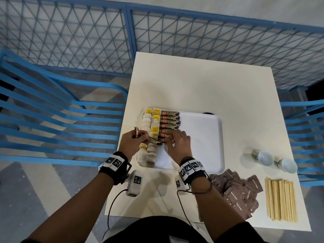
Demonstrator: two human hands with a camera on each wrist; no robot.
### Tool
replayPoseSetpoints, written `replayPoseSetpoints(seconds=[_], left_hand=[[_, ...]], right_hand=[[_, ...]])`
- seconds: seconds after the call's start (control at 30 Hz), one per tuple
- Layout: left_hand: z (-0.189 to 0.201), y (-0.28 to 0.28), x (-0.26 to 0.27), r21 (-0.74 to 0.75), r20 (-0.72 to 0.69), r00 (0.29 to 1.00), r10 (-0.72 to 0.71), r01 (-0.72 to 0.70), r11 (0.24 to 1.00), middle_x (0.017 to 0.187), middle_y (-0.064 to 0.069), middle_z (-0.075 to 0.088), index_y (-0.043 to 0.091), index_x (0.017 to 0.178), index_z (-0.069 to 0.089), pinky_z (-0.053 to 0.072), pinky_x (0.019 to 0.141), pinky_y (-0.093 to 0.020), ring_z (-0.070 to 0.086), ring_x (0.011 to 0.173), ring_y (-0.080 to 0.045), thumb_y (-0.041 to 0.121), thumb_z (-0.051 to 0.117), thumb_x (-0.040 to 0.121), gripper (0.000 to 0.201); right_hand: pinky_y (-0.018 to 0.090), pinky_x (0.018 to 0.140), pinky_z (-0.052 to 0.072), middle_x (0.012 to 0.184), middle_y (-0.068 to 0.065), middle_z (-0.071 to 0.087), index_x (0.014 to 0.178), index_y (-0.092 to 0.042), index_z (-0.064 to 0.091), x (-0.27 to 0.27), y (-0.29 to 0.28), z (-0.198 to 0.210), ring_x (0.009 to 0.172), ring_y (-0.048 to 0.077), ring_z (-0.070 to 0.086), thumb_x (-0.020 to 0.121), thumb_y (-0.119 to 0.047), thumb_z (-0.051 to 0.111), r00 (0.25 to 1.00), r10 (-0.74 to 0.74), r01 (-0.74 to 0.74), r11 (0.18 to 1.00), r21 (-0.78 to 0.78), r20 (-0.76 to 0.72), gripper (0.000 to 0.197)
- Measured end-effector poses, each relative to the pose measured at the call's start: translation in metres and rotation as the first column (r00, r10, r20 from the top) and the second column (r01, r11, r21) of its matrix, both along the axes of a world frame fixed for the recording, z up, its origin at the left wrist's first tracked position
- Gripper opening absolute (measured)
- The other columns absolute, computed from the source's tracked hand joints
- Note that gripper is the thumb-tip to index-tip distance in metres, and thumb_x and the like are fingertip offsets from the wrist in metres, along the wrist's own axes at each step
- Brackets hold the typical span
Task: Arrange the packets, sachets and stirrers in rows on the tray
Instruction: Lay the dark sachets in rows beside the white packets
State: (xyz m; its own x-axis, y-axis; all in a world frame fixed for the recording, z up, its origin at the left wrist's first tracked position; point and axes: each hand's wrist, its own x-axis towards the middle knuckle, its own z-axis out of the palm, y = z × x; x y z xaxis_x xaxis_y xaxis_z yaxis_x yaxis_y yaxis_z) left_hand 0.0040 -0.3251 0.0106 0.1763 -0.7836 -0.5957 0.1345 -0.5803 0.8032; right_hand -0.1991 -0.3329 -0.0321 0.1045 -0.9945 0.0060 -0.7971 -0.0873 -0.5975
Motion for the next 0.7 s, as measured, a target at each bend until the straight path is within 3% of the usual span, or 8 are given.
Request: replayPoseSetpoints(seconds=[0.1, 0.17, 0.3, 0.37, 0.47, 0.57, 0.7], left_hand=[[-0.001, 0.0, -0.002, 0.009, 0.01, 1.0, 0.001, -0.001, 1.0, 0.085, -0.022, 0.074, 0.001, 0.102, 0.074, 0.034, 0.038, -0.015, 0.07, 0.063, -0.017, 0.008, 0.075, 0.09, 0.014], [0.0, 0.0, -0.003, 0.01, 0.004, 1.0, 0.003, -0.003, 1.0, 0.08, -0.016, 0.074, 0.001, 0.102, 0.074, 0.035, 0.038, -0.014, 0.07, 0.061, -0.015, 0.007, 0.075, 0.089, 0.015], [0.011, 0.001, -0.005, -0.024, -0.067, 0.998, 0.012, -0.014, 1.0, 0.08, -0.02, 0.071, -0.007, 0.103, 0.072, 0.038, 0.039, -0.011, 0.071, 0.057, -0.014, -0.002, 0.073, 0.087, 0.017], [0.013, 0.002, -0.004, -0.029, -0.086, 0.996, -0.001, -0.001, 1.0, 0.083, -0.023, 0.07, -0.009, 0.104, 0.071, 0.037, 0.039, -0.01, 0.072, 0.057, -0.013, -0.003, 0.072, 0.088, 0.017], [0.006, 0.003, -0.003, -0.002, -0.063, 0.998, -0.015, 0.015, 1.0, 0.092, -0.03, 0.073, -0.005, 0.104, 0.074, 0.03, 0.036, -0.013, 0.075, 0.067, -0.017, 0.003, 0.074, 0.088, 0.018], [-0.002, 0.005, -0.003, 0.022, -0.056, 0.998, 0.011, -0.01, 1.0, 0.096, -0.027, 0.075, -0.003, 0.105, 0.075, 0.025, 0.034, -0.016, 0.077, 0.078, -0.024, 0.007, 0.075, 0.089, 0.019], [-0.006, 0.006, -0.004, 0.027, -0.032, 0.999, 0.004, -0.003, 1.0, 0.091, -0.024, 0.076, 0.0, 0.102, 0.076, 0.024, 0.033, -0.017, 0.075, 0.09, -0.037, 0.008, 0.075, 0.089, 0.015]], right_hand=[[0.027, 0.079, 0.051, 0.096, -0.005, 0.071, 0.106, -0.021, 0.069, 0.011, -0.005, 0.02, 0.088, 0.011, 0.065, 0.095, -0.037, 0.062, 0.936, -0.058, -0.017, 0.978, 0.206, 0.348, 0.02], [0.018, 0.075, 0.052, 0.089, -0.01, 0.071, 0.098, -0.024, 0.07, 0.02, -0.006, 0.031, 0.081, 0.003, 0.064, 0.088, -0.044, 0.071, 0.925, -0.025, -0.097, 0.949, 0.299, 0.378, 0.022], [0.011, 0.072, 0.047, 0.084, -0.01, 0.071, 0.091, -0.02, 0.073, 0.023, -0.008, 0.03, 0.075, -0.003, 0.061, 0.084, -0.03, 0.079, 0.909, -0.032, -0.125, 0.93, 0.345, 0.416, 0.014], [0.013, 0.07, 0.046, 0.083, -0.007, 0.073, 0.091, -0.017, 0.076, 0.017, -0.009, 0.028, 0.07, -0.003, 0.06, 0.083, -0.024, 0.079, 0.855, -0.114, -0.109, 0.914, 0.392, 0.506, 0.011], [0.024, 0.063, 0.047, 0.082, 0.011, 0.073, 0.095, -0.01, 0.078, 0.009, -0.009, 0.027, 0.063, 0.012, 0.058, 0.084, -0.013, 0.078, 0.749, -0.25, -0.087, 0.882, 0.464, 0.614, 0.011], [0.028, 0.06, 0.046, 0.081, 0.015, 0.071, 0.102, -0.003, 0.077, 0.0, -0.007, 0.026, 0.066, 0.02, 0.057, 0.086, -0.002, 0.072, 0.657, -0.321, -0.097, 0.861, 0.5, 0.682, 0.017], [0.025, 0.059, 0.047, 0.077, 0.006, 0.073, 0.101, -0.004, 0.076, -0.005, -0.007, 0.026, 0.063, 0.016, 0.063, 0.088, 0.006, 0.067, 0.705, -0.288, -0.08, 0.876, 0.476, 0.648, 0.018]])
